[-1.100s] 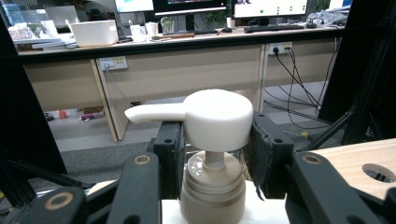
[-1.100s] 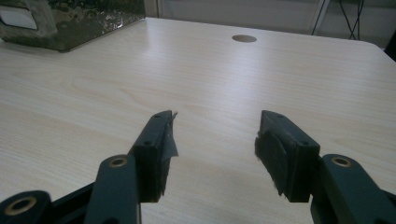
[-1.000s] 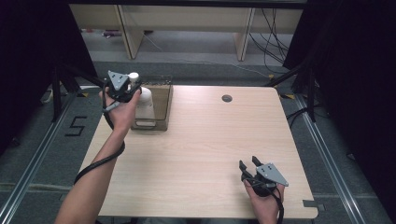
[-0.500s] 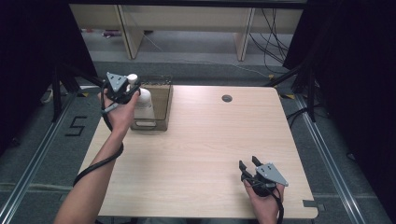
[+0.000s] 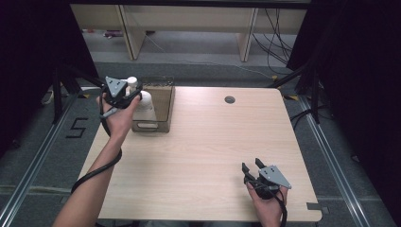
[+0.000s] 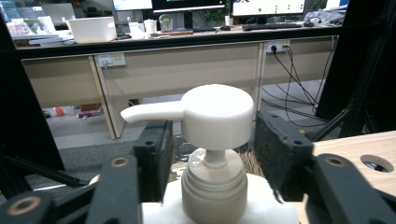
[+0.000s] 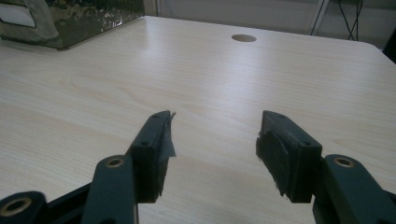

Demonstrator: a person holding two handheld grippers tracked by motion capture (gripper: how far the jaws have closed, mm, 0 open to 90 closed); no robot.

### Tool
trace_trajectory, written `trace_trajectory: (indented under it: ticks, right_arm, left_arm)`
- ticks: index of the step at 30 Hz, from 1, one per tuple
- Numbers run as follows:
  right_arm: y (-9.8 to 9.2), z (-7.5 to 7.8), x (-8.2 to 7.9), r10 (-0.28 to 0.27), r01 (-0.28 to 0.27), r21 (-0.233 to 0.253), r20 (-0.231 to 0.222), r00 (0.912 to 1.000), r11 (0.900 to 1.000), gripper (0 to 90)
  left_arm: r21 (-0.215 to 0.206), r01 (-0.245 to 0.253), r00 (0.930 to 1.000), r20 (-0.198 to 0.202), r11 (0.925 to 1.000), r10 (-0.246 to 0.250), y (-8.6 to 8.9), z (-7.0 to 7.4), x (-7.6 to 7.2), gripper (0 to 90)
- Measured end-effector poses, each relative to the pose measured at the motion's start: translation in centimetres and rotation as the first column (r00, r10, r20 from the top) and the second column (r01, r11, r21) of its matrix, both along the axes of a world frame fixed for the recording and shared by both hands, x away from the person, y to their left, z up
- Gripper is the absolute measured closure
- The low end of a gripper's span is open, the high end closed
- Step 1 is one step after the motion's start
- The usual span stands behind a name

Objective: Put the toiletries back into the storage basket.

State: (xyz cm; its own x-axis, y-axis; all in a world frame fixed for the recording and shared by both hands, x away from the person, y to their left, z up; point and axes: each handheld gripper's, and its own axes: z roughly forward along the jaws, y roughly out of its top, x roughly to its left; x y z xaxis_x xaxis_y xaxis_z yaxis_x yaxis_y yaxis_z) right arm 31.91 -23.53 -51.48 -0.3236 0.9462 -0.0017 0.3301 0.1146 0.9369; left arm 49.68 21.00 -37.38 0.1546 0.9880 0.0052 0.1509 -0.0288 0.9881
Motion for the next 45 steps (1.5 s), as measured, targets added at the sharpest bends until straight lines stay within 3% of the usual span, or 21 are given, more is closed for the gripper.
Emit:
trace_trajectory:
  ticks: [7,33,37,44,45]
  right_arm:
    - [0.0,0.0,0.0,-0.001,0.001,-0.002,0.002,1.0000,1.000,44.8]
    - [0.0,0.0,0.0,-0.001,0.002,-0.005,0.002,1.0000,1.000,44.5]
    - [-0.1,0.0,0.0,-0.003,0.004,-0.019,0.011,0.9999,1.000,44.4]
    - [0.0,0.0,-0.1,-0.001,0.001,-0.001,-0.005,1.0000,1.000,44.3]
    - [0.0,0.1,0.0,-0.005,0.005,-0.018,0.005,1.0000,1.000,44.4]
  left_arm:
    - [0.002,0.006,0.9999,-0.008,1.0000,-0.006,0.3,-0.8,-1.1,40.1]
    - [0.004,0.059,0.9979,-0.027,0.9983,-0.058,1.5,-5.2,-6.5,38.1]
    - [0.005,0.059,0.9975,-0.039,0.9982,-0.059,1.8,-6.4,-7.5,37.7]
    - [0.004,0.060,0.9958,-0.070,0.9982,-0.060,2.5,-9.3,-9.1,37.5]
    - [0.005,0.064,0.9951,-0.076,0.9979,-0.063,2.6,-9.7,-9.3,37.5]
